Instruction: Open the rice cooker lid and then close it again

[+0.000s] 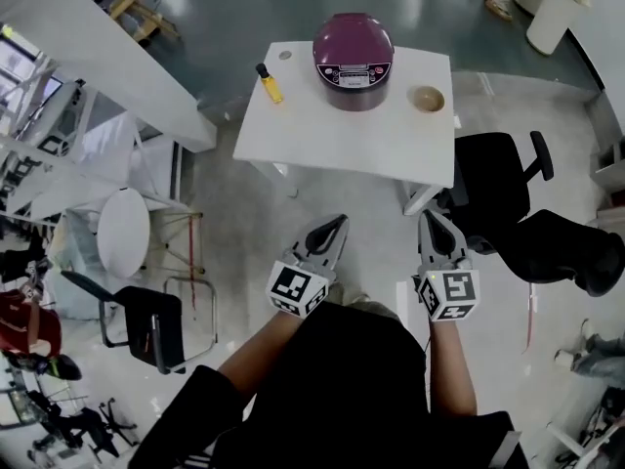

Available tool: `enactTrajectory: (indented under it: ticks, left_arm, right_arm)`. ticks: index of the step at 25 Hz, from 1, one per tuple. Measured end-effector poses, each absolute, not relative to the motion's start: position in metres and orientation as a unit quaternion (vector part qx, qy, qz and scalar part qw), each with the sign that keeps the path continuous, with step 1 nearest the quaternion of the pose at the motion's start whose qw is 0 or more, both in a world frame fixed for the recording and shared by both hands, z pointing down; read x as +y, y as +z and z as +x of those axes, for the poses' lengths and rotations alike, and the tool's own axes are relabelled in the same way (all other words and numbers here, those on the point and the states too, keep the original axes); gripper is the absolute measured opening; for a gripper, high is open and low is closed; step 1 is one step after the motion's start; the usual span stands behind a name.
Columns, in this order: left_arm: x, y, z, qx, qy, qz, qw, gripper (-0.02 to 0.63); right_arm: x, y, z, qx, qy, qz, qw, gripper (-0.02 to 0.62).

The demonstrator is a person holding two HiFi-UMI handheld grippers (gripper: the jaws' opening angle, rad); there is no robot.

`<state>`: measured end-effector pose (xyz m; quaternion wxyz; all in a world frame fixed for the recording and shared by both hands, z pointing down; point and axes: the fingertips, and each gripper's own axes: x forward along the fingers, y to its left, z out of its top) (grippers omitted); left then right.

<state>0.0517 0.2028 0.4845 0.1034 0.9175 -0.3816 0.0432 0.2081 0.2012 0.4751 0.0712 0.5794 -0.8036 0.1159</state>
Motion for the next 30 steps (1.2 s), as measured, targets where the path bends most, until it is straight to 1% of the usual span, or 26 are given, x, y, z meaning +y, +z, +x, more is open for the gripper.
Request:
enactTrajectory:
  ticks: [5, 10, 15, 22, 30]
  left_arm:
    - [0.207, 0.472, 0.033, -0.412, 0.011, 0.907, 0.087, 0.003]
    - [0.216, 0.478, 0.010, -0.431, 0.020, 0.898, 0.091, 0.003]
    - [0.231, 0.477, -0.003, -0.457, -0.002, 0.884, 0.101, 0.003]
    - [0.231, 0.462, -0.028, -0.476, -0.012, 0.876, 0.074, 0.003]
    - [0.237, 0.459, -0.031, -0.472, -0.019, 0.879, 0.066, 0.003]
  right_arm:
    - [0.236, 0.476, 0.221, -0.796, 0.106, 0.590, 0.085, -0.002]
    - [0.242, 0.467, 0.222, -0.790, 0.116, 0.597, 0.075, -0.002]
    - [0.233, 0.453, 0.213, -0.789, 0.069, 0.606, 0.080, -0.002]
    - [0.241, 0.454, 0.200, -0.786, 0.061, 0.609, 0.080, -0.001]
    - [0.258, 0.461, 0.205, -0.780, 0.070, 0.617, 0.079, -0.002]
